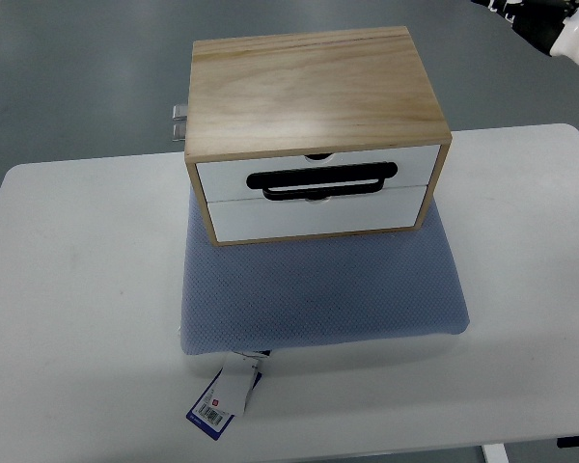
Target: Open wood drawer with right hand
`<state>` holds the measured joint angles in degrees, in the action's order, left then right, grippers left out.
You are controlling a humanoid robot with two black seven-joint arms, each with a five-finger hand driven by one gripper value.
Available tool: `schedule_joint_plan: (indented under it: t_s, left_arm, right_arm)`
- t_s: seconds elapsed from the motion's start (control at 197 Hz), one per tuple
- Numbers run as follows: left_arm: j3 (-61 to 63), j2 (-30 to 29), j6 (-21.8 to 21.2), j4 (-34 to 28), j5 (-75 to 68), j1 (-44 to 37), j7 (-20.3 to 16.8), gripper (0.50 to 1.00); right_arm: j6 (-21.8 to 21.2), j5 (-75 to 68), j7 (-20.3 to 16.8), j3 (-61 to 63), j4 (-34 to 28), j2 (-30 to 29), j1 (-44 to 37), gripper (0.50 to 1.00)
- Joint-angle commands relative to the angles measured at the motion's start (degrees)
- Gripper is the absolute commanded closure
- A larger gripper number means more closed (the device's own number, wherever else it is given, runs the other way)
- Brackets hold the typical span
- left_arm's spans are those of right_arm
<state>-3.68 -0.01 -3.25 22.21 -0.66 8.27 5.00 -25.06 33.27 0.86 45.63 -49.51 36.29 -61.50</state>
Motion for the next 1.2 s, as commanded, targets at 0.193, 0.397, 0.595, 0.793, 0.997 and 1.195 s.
schedule_joint_plan:
  t_s: [0.193, 0.397, 0.595, 0.793, 0.997, 1.195]
  left_arm:
    - [-0.1, 0.0, 0.0, 0.9, 0.0, 0.2, 0.0, 0.5]
    - [-0.1, 0.0, 0.0, 0.8, 0.0, 0.1, 0.0, 0.5]
    - [-0.1, 0.0, 0.0, 0.8, 0.0, 0.1, 0.0, 0.5]
    - [-0.1, 0.0, 0.0, 0.8, 0.0, 0.1, 0.0, 0.5]
    - [-0.1, 0.0, 0.0, 0.6, 0.1, 0.1, 0.0, 0.5]
    - [-0.1, 0.0, 0.0, 0.5, 0.1, 0.1, 0.0, 0.5]
  right_arm:
    - [-5.4, 5.9, -12.2, -34.1, -19.0, 8.8, -32.7, 0.556]
    - [-5.4, 2.9, -23.6, -47.2, -31.6, 5.7, -47.1, 0.556]
    - [-3.5, -9.1, -32.9, -53.5, -37.8, 1.6, -55.1, 0.56]
    - [7.7, -25.3, -35.9, -54.2, -39.0, -5.5, -57.2, 0.56]
    - [17.8, -29.1, -35.9, -55.3, -39.6, -10.6, -53.7, 0.556]
    - [23.0, -28.0, -35.9, -55.8, -38.7, -14.2, -48.7, 0.556]
